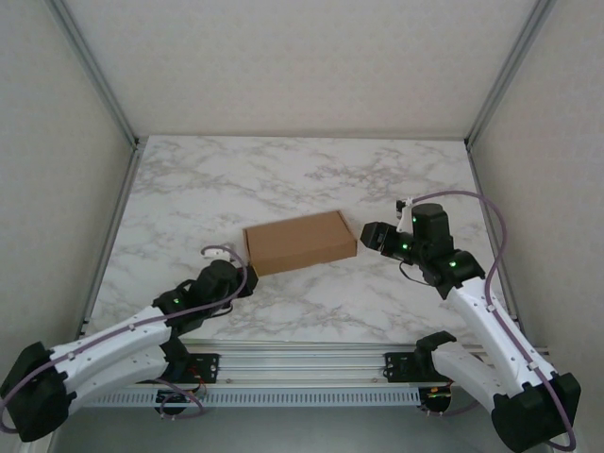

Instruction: Fold the paper box

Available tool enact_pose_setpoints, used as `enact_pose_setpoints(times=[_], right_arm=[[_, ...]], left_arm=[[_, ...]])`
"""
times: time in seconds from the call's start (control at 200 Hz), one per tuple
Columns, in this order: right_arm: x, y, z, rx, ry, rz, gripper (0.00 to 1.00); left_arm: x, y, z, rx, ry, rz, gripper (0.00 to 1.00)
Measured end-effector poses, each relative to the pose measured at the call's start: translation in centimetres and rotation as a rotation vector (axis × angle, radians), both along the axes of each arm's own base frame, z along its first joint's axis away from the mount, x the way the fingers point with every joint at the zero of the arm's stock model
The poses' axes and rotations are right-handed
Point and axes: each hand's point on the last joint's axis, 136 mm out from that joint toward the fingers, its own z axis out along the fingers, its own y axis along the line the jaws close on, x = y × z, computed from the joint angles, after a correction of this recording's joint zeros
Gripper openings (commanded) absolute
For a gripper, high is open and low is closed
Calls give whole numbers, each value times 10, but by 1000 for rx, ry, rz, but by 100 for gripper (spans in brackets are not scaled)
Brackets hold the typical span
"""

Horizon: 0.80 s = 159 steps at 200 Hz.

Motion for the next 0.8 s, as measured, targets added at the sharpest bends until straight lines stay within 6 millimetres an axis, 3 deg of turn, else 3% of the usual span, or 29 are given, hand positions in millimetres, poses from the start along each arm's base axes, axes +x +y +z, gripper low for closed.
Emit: enact_pose_setpoints(times=[0.075, 0.165, 0.29, 0.426, 0.531, 0.676, 0.796], right_arm=[[1, -2, -4, -11, 8, -10, 55], [5, -3, -15, -36, 42, -20, 55], [12, -1, -52, -104, 162, -10, 57], [24, 4, -87, -163, 279, 8, 61], [39, 11, -100, -177, 318, 22, 63], [63, 22, -111, -182, 343, 32, 63], [81, 31, -123, -188, 358, 43, 62]], left_arm=[[-11, 12, -26, 63, 70, 16, 43], [-12, 17, -32, 91, 81, 25, 51], [-5, 14, -23, 105, 55, 20, 55], [15, 4, 13, 69, -28, 16, 63], [35, 13, 36, 23, -76, 73, 65], [57, 44, 29, -9, -44, 187, 63], [65, 49, 11, -34, 2, 203, 61]])
